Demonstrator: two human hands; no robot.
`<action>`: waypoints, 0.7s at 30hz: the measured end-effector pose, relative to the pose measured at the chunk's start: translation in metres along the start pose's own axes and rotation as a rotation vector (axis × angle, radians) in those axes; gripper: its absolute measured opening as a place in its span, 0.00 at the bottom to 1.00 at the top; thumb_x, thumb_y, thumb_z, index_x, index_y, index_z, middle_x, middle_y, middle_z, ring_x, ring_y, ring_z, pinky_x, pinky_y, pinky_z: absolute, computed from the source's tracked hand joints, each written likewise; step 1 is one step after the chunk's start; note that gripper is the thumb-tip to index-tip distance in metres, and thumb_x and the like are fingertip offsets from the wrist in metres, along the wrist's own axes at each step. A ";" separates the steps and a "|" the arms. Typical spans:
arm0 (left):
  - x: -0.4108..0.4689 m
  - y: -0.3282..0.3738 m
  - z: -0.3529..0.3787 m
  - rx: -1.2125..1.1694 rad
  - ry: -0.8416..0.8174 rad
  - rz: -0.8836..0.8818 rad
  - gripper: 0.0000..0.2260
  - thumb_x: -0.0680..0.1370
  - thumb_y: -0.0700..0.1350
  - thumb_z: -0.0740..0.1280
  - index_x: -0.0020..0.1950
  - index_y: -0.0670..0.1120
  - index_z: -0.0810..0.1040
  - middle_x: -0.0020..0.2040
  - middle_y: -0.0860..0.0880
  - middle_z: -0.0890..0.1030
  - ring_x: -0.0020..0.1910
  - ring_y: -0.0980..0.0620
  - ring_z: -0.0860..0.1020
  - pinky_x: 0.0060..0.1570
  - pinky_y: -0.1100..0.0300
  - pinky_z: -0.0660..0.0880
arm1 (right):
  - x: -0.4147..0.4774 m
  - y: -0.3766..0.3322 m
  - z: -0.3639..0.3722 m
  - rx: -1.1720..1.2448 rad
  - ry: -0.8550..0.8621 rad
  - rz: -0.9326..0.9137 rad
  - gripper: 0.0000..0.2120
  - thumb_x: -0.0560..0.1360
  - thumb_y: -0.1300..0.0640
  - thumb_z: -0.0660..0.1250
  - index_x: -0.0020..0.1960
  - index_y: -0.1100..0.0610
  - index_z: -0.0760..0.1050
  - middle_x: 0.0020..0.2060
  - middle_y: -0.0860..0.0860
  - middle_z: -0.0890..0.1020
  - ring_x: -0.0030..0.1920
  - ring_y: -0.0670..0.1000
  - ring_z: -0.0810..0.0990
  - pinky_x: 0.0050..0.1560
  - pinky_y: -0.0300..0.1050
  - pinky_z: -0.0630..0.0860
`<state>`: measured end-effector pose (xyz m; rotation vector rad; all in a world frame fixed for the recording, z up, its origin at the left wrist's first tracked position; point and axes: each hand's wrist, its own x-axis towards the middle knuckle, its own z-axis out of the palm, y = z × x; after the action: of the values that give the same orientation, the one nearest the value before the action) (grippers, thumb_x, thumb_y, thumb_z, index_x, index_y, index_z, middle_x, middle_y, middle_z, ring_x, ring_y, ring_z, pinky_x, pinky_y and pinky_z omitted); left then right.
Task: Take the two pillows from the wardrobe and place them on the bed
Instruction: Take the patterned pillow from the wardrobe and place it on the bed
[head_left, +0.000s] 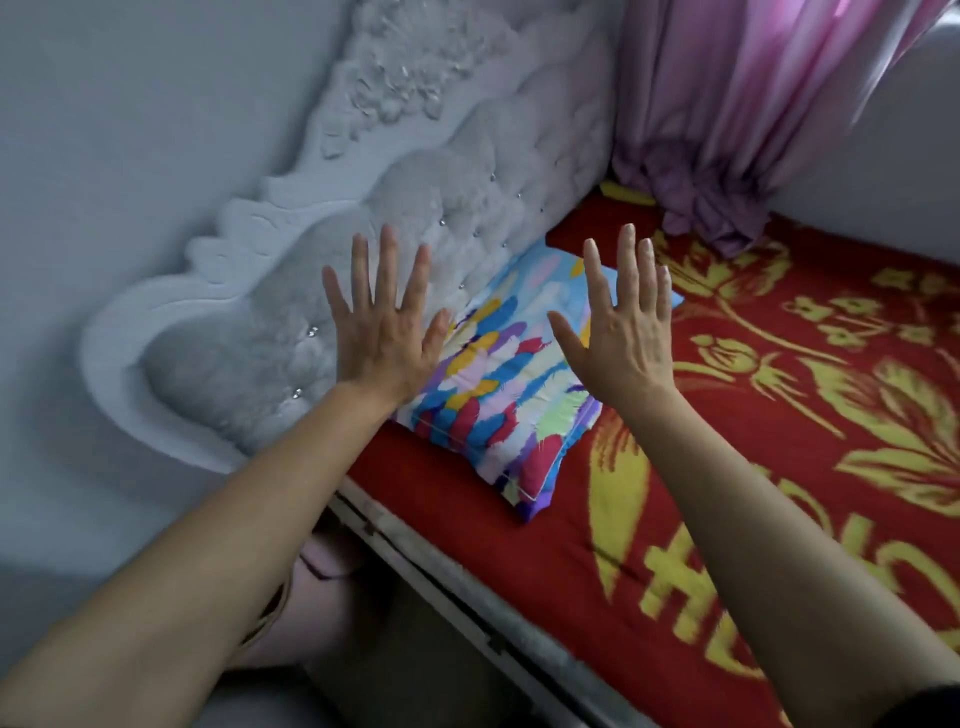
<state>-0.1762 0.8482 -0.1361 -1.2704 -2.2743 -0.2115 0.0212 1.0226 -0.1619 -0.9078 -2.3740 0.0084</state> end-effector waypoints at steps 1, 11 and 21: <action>-0.005 -0.004 -0.021 0.004 0.008 -0.024 0.29 0.81 0.59 0.53 0.80 0.50 0.54 0.80 0.40 0.53 0.78 0.35 0.51 0.71 0.29 0.51 | -0.005 -0.009 -0.016 -0.002 0.002 -0.016 0.36 0.80 0.37 0.57 0.81 0.53 0.52 0.80 0.62 0.51 0.79 0.64 0.50 0.77 0.64 0.51; -0.122 0.007 -0.156 -0.146 0.057 -0.108 0.31 0.79 0.58 0.55 0.80 0.51 0.51 0.80 0.40 0.52 0.78 0.37 0.52 0.71 0.30 0.54 | -0.126 -0.085 -0.154 -0.083 0.077 -0.137 0.36 0.80 0.37 0.56 0.81 0.52 0.51 0.80 0.61 0.51 0.80 0.63 0.50 0.78 0.63 0.50; -0.310 -0.005 -0.271 0.004 -0.010 -0.241 0.31 0.79 0.58 0.56 0.80 0.50 0.54 0.80 0.39 0.52 0.78 0.38 0.52 0.72 0.31 0.53 | -0.229 -0.127 -0.221 -0.117 -0.037 -0.436 0.36 0.78 0.34 0.54 0.81 0.51 0.54 0.80 0.61 0.49 0.80 0.63 0.50 0.78 0.63 0.49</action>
<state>0.0502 0.5122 -0.0627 -0.9951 -2.4323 -0.2862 0.1964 0.7418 -0.0731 -0.4259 -2.5798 -0.2889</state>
